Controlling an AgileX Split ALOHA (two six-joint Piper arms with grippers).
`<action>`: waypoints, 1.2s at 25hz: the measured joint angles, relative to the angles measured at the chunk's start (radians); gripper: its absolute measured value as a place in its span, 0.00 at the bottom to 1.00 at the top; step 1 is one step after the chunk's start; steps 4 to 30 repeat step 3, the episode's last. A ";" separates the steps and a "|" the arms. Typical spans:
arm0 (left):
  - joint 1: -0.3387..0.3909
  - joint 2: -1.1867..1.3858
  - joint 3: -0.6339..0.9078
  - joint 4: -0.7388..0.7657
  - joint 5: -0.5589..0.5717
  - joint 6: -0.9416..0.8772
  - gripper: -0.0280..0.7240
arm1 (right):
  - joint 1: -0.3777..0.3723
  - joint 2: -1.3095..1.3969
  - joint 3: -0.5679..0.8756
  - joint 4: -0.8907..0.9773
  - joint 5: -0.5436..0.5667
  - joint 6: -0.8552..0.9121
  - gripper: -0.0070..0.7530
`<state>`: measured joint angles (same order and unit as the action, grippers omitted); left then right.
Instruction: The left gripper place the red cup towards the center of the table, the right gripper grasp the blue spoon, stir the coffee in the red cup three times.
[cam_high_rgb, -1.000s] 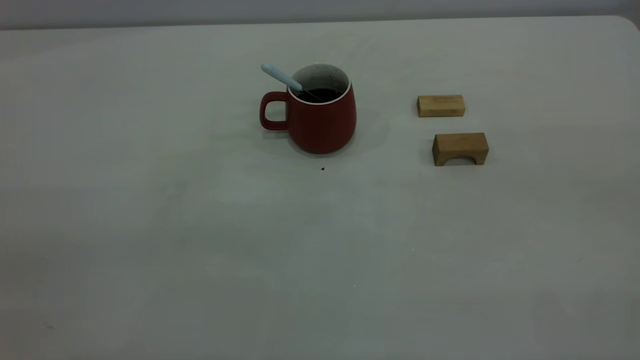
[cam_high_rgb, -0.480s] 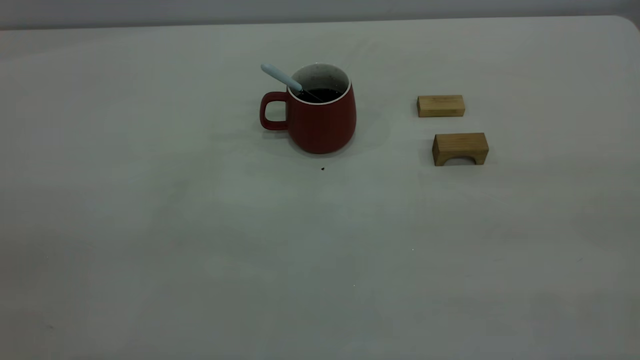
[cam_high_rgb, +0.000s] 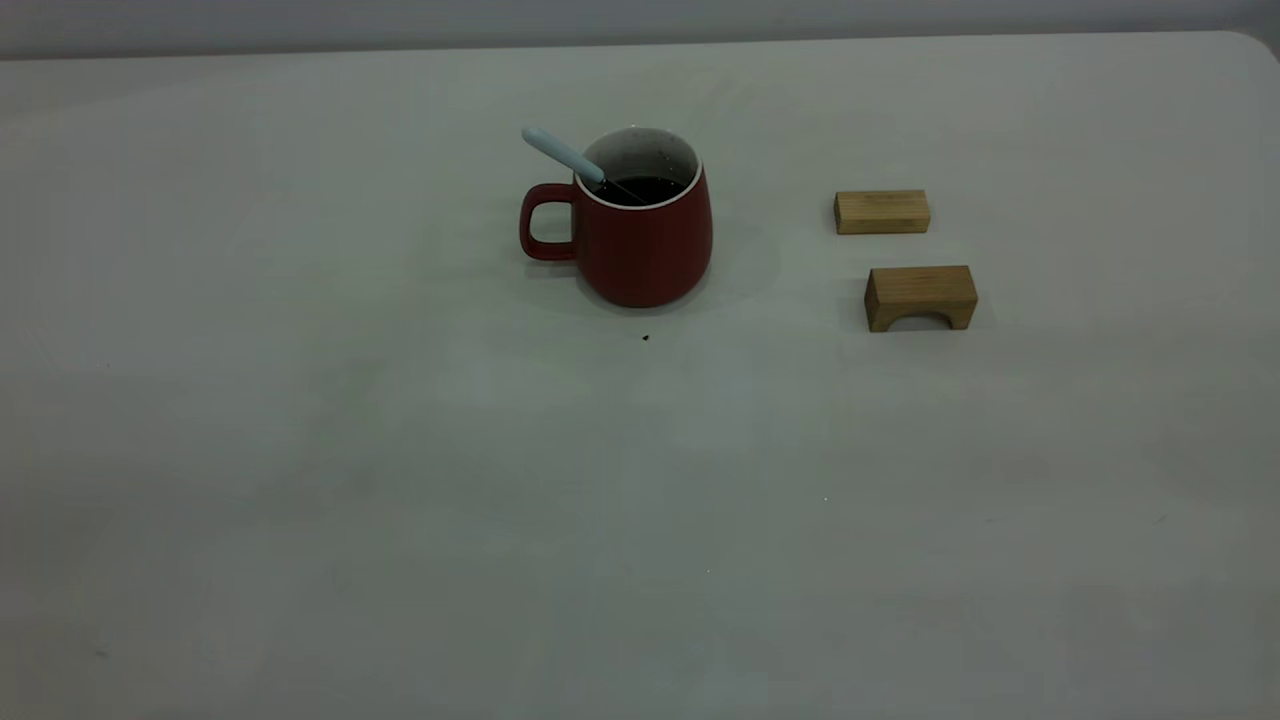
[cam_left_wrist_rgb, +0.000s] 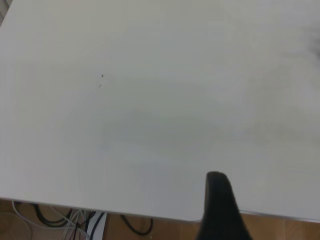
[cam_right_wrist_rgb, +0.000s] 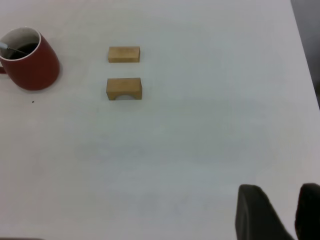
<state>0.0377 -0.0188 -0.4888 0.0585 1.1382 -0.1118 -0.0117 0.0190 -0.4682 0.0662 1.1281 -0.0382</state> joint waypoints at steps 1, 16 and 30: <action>0.000 0.000 0.000 0.000 0.000 0.000 0.77 | 0.000 0.000 0.000 0.000 0.000 0.000 0.32; 0.000 0.000 0.000 0.000 0.000 -0.001 0.77 | 0.000 0.000 0.000 0.000 0.000 0.000 0.32; 0.000 0.000 0.000 0.000 0.000 -0.001 0.77 | 0.000 0.000 0.000 0.000 0.000 0.000 0.32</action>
